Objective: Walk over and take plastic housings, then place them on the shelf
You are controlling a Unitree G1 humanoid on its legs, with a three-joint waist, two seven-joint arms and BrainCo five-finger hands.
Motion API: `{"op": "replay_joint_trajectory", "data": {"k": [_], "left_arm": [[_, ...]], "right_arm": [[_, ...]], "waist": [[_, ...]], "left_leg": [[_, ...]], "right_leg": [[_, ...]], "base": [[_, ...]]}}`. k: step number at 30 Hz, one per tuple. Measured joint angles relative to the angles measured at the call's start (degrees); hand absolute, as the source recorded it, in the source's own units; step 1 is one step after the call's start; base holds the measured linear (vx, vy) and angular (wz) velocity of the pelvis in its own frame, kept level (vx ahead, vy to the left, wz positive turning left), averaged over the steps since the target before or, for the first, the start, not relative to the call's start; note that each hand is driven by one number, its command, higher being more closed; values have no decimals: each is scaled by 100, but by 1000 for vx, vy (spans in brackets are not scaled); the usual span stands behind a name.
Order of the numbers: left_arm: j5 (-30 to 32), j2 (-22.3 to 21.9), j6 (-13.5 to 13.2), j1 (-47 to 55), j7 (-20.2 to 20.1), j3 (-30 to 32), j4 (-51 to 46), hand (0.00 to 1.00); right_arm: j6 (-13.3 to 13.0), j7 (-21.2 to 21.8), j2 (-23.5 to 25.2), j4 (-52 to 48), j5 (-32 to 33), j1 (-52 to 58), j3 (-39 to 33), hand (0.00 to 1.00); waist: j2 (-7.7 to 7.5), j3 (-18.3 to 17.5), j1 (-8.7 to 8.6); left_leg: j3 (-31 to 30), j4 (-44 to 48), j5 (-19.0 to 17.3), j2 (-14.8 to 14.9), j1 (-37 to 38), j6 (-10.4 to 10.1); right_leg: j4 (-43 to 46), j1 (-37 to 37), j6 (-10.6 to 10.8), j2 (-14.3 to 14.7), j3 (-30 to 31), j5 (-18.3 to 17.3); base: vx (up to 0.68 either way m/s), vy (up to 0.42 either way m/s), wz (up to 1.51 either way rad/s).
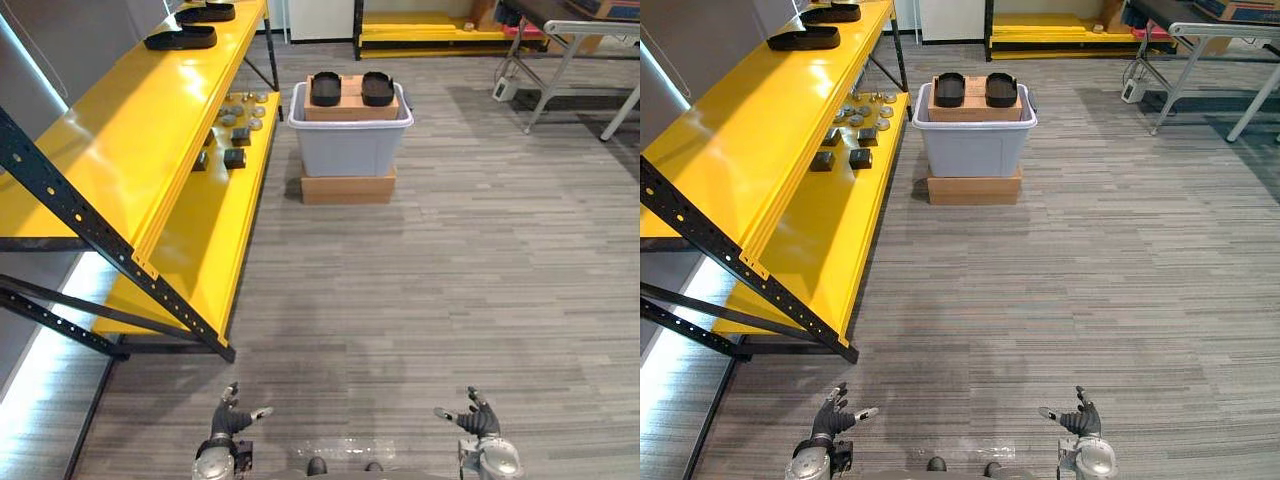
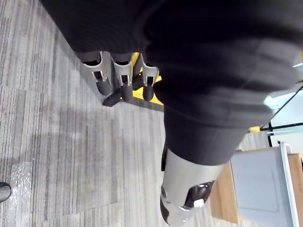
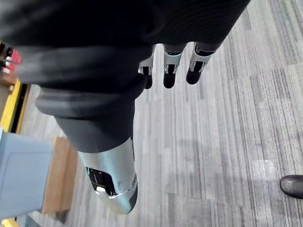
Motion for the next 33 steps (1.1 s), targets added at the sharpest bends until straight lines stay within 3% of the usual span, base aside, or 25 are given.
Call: {"op": "replay_joint_trajectory", "data": {"k": [5, 9, 11, 12, 13, 14, 16, 17, 20, 21, 23, 24, 25, 26, 27, 28, 29, 30, 31, 32, 33], "left_arm": [[-97, 5, 4, -5, 106, 59, 0, 0], [-214, 0, 5, -8, 133, 265, -3, 0], [-228, 0, 5, -45, 213, 284, -32, 0], [-261, -6, 5, -53, 214, 283, -98, 0], [-276, -16, 3, -99, 216, 282, -132, 0], [-332, -1, 1, -131, 221, 281, -134, 0], [-359, 53, 5, -147, 227, 250, -130, 0], [-419, 70, 26, -144, 239, 245, -126, 0], [-479, 114, 55, -237, 295, 243, -115, 0], [-503, 106, 54, -318, 344, 236, -110, 0], [-519, 99, 51, -488, 361, 206, -107, 0], [-517, 114, 46, -505, 372, 199, -104, 0], [-515, 116, 45, -473, 387, 214, -91, 0], [-507, 88, 46, -471, 382, 209, -52, 0], [-498, -24, 44, -522, 374, 201, 35, 0], [-499, -67, 39, -525, 372, 209, 49, 0], [-496, -98, 40, -524, 369, 226, 78, 0], [-492, -181, 45, -460, 359, 280, 122, 0], [-482, -200, 45, -407, 343, 285, 123, 0], [-482, -211, 50, -382, 331, 310, 123, 0], [-482, -225, 50, -383, 331, 312, 111, 0]], "right_arm": [[7, -54, 4, 1, 83, -91, -183, 0], [8, -133, 3, 2, 234, -340, -244, 0], [8, -160, -1, 2, 273, -440, -252, 0], [7, -192, -1, 2, 287, -477, -252, 0], [9, -238, -1, 2, 302, -513, -252, 0], [10, -237, 30, -1, 330, -550, -231, 0], [16, -236, 89, -6, 361, -555, -185, 0], [65, -235, 98, -7, 385, -558, -154, 0], [93, -236, 61, -23, 394, -686, -96, 0], [95, -240, 3, -23, 394, -783, -51, 0], [92, -247, -128, -92, 394, -930, 52, 0], [87, -251, -133, -200, 392, -918, 59, 0], [78, -255, -136, -248, 391, -870, 82, 0], [80, -256, -153, -240, 388, -846, 81, 0], [87, -245, -191, -242, 381, -844, 83, 0], [85, -236, -145, -243, 381, -871, 98, 0], [86, -235, -134, -243, 379, -872, 108, 0], [85, -233, -133, -240, 380, -847, 174, 0], [83, -237, -110, -235, 384, -831, 244, 0], [49, -243, -13, -241, 395, -830, 305, 0], [36, -254, 42, -257, 407, -831, 299, 0]], "waist": [[3, 4, 11], [9, 15, 55], [44, 38, 90], [56, 59, 106], [82, 121, 146], [90, 183, 152], [39, 311, 121], [30, 392, 144], [57, 555, 76], [114, 606, 25], [200, 759, -56], [92, 745, -77], [12, 729, -162], [39, 723, -192], [221, 729, -186], [247, 736, -191], [274, 759, -189], [324, 803, -149], [335, 834, -148], [229, 911, -73], [169, 938, 8]], "left_leg": [[86, 137, -81, 34, -207, 101], [344, 681, -484, 106, -524, 161], [428, 1007, -735, 128, -677, 209], [461, 1165, -897, 129, -729, 216], [493, 1323, -1101, 136, -721, 263], [484, 1412, -1240, 118, -642, 316], [470, 1509, -1416, 62, -452, 360], [440, 1515, -1581, 29, -213, 362], [326, 1318, -1673, 125, 213, 340], [245, 1196, -1687, 233, 340, 312], [105, 998, -1726, 445, 635, 121], [29, 949, -1771, 460, 814, -45], [-114, 1004, -1904, 467, 1016, -280], [-217, 1104, -1946, 521, 1095, -353], [-231, 1639, -1862, 757, 952, -515], [-234, 2663, -1472, 859, 502, -725], [-232, 3306, -1104, 925, 243, -702], [-234, 4679, -229, 1182, -272, -651], [-125, 5656, -236, 1435, -618, -629], [229, 6758, -433, 1751, -1099, -351], [365, 6958, -504, 1785, -1286, -241]], "right_leg": [[-4, -159, -2, 34, 73, 1], [52, -311, 44, 72, 323, -33], [351, -470, 131, 70, 400, -227], [721, -622, 250, 52, 450, -418], [1512, -934, 491, 37, 440, -661], [2619, -1409, 582, -6, 355, -766], [3932, -1946, 521, -178, 127, -839], [4301, -2277, 370, -335, -142, -967], [3712, -2769, 385, -380, -529, -1037], [3306, -2943, 354, -313, -644, -969], [2276, -3185, 308, -118, -808, -398], [1688, -3290, 175, -108, -764, 84], [1511, -3321, -111, -136, -757, 656], [1722, -3319, -299, -177, -764, 1128], [2241, -3376, -434, -76, -902, 666], [2364, -3256, -496, -21, -975, 327], [2318, -3077, -539, 46, -1008, 205], [2058, -2542, -605, 200, -1043, 16], [1823, -2096, -663, 338, -1030, -54], [1449, -1328, -752, 447, -916, -119], [1292, -1041, -769, 439, -851, -135]], "base": [[12, -4, -11], [88, 28, -33], [126, 49, -29], [107, 69, -22], [130, 98, -22], [124, 81, -11], [215, 82, 5], [346, 106, 0], [405, 38, 22], [587, -42, 54], [544, -66, 47], [651, -132, 51], [702, -171, 59], [734, -199, 43], [740, -230, 24], [727, -236, 12], [751, -263, 15], [744, -239, 9], [858, -251, 1], [675, -173, -6], [621, -142, -15]]}}
